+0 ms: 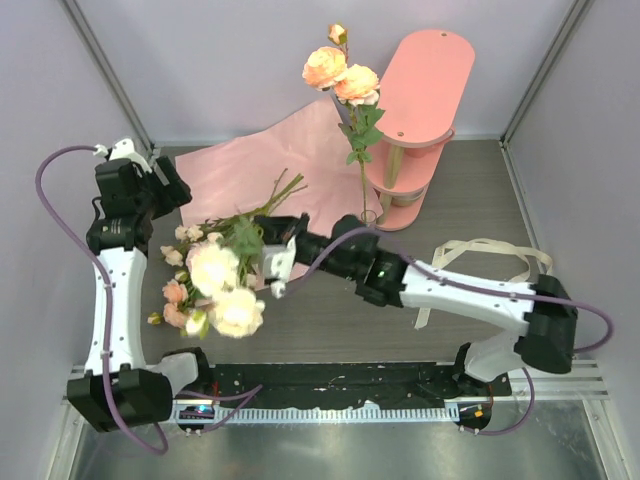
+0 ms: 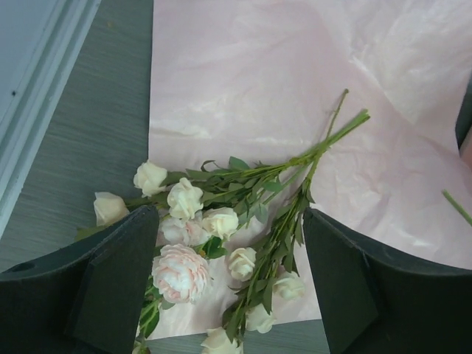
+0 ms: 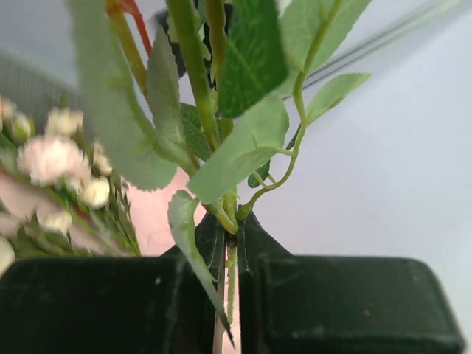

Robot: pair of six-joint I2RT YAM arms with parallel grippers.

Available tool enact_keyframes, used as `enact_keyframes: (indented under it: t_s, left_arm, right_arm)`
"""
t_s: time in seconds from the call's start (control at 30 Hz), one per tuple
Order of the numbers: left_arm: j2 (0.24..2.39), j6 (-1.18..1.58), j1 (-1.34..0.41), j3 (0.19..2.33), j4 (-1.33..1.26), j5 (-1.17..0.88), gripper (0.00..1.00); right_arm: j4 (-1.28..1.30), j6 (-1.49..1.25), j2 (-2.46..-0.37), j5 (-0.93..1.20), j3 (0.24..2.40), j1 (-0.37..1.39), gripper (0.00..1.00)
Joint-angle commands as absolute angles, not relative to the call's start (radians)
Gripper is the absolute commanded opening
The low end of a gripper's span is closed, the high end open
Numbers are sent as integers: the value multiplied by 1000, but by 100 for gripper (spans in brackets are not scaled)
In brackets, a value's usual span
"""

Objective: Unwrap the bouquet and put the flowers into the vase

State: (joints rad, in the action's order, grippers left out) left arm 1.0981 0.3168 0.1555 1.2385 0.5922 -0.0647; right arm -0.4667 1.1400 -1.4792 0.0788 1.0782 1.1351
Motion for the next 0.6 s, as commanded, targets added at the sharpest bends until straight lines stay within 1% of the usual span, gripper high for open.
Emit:
enact_keyframes:
  t_s: [0.0, 0.03, 0.07, 0.1, 0.13, 0.17, 0.23, 0.27, 0.33, 0.37, 0.47, 0.57]
  left_arm:
    - [1149, 370, 209, 1212, 514, -130, 82]
    - [1154, 371, 212, 1212, 515, -138, 82]
    - [1158, 374, 213, 1212, 514, -147, 82]
    - [1161, 376, 212, 1212, 514, -155, 82]
    - [1163, 376, 213, 1209, 508, -167, 82]
    - [1167, 377, 212, 1207, 506, -169, 82]
    - [1172, 377, 212, 1203, 505, -187, 82]
    - [1175, 380, 212, 1203, 505, -195, 82]
    - [1184, 391, 212, 1198, 496, -224, 82]
    - [1187, 393, 212, 1198, 494, -235, 81]
    - [1196, 399, 212, 1198, 492, -262, 81]
    - [1197, 406, 212, 1193, 482, -291, 81]
  right_arm:
    - [-116, 507, -1341, 72, 1330, 1095, 1]
    - [-82, 354, -1329, 42, 1377, 1092, 1]
    - [-49, 260, -1303, 5, 1393, 1089, 1]
    - [-29, 168, -1289, -112, 1408, 1071, 1]
    - [-6, 73, -1276, -115, 1451, 1056, 1]
    - [114, -25, -1269, -97, 1480, 1031, 1]
    - [225, -99, -1266, -37, 1582, 967, 1]
    - [329, -174, -1269, -20, 1618, 942, 1]
    - [397, -218, -1266, 71, 1688, 867, 1]
    - [467, -222, -1266, 66, 1712, 853, 1]
    - [595, -178, -1266, -61, 1802, 847, 1]
    - [624, -112, -1250, -196, 1848, 847, 1]
